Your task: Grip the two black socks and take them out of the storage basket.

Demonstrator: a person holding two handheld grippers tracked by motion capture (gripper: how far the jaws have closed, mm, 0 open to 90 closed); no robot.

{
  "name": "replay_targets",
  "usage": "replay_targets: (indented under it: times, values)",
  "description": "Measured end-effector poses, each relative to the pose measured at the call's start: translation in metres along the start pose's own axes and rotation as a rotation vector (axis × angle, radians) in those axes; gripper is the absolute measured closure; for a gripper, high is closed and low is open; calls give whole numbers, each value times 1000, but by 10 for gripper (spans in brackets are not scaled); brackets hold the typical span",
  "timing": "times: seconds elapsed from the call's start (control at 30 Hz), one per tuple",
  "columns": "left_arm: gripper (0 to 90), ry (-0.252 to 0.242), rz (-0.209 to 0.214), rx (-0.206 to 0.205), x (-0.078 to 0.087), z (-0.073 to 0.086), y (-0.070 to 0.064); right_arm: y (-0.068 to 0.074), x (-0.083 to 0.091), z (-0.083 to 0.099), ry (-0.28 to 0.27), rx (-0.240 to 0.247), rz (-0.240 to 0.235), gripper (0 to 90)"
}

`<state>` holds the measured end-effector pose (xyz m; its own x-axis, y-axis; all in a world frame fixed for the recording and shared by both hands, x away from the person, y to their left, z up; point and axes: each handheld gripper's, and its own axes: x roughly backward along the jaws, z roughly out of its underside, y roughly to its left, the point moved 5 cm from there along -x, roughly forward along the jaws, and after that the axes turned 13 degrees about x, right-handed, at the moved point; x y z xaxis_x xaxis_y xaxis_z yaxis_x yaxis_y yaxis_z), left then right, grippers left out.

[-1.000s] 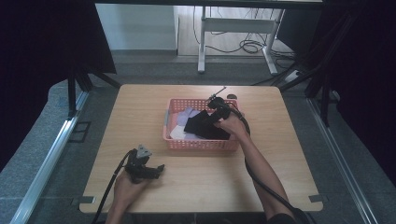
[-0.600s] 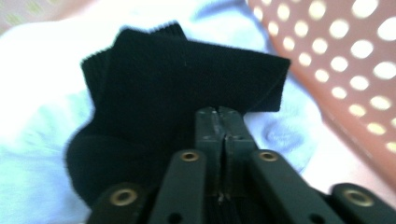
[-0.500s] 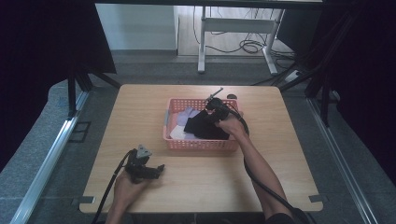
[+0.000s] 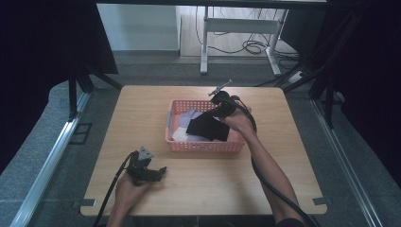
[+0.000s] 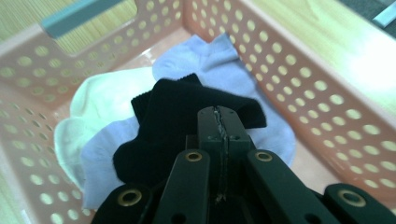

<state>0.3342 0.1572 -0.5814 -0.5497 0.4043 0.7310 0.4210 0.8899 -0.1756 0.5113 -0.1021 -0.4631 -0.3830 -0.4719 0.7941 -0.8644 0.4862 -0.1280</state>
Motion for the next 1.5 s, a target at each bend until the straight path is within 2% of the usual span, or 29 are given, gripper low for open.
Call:
replay_targets:
  times: [0.1,0.33,0.57,0.97,1.5]
  values:
    - [108,0,1,1,0,0,0,0,7,-3,-14,0,1,900]
    - [108,0,0,0,0,0,0,0,35,-13,-48,14,14,900]
    - [108,0,0,1,0,0,0,-1,55,-18,-55,32,16,900]
    - [108,1,0,1,0,0,0,-6,97,-27,-78,51,62,900]
    - [109,1,1,1,0,0,0,-21,141,-20,-109,27,133,900]
